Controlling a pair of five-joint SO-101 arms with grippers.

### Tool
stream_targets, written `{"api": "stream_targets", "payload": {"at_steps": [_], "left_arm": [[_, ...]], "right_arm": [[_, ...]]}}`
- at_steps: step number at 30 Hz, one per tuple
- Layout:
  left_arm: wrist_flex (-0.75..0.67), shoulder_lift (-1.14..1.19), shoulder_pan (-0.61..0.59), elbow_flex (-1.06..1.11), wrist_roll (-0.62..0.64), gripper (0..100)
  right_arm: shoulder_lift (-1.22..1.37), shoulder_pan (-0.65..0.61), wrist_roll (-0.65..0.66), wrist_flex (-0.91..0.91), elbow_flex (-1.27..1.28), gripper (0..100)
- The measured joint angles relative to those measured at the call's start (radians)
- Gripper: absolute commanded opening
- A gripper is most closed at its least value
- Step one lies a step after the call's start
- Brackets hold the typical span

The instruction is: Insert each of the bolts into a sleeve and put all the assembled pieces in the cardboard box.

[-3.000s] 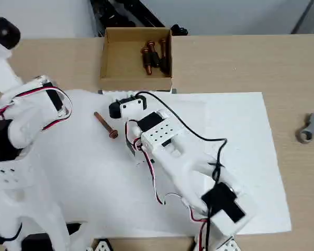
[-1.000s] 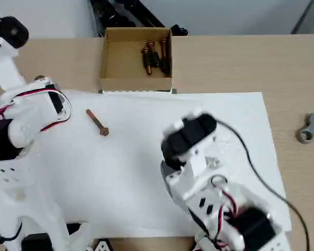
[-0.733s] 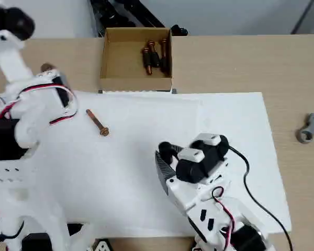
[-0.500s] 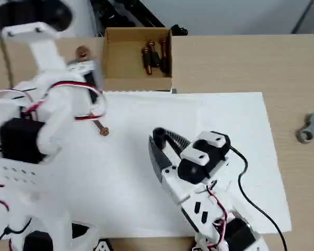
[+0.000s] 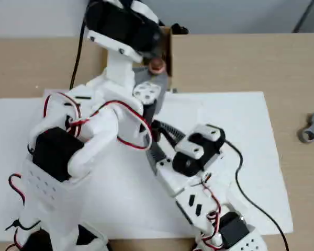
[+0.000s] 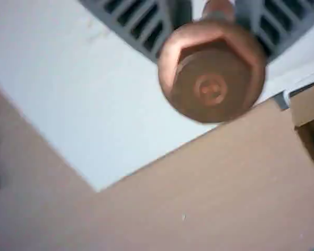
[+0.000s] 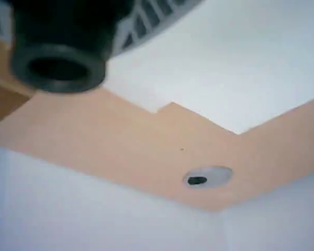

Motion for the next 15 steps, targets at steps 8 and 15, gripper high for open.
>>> {"api": "stream_targets", "payload": {"at_steps": [8,15], "left_arm": [[0.095,0.002,0.0,-0.02,-0.037,1],[0.167,0.0,0.0,-0.064,-0.012,1]], "right_arm": [[0.005,0.0,0.0,0.0,0.06,0.2],[0.006,0.0,0.0,0.0,0.068,0.2]]}}
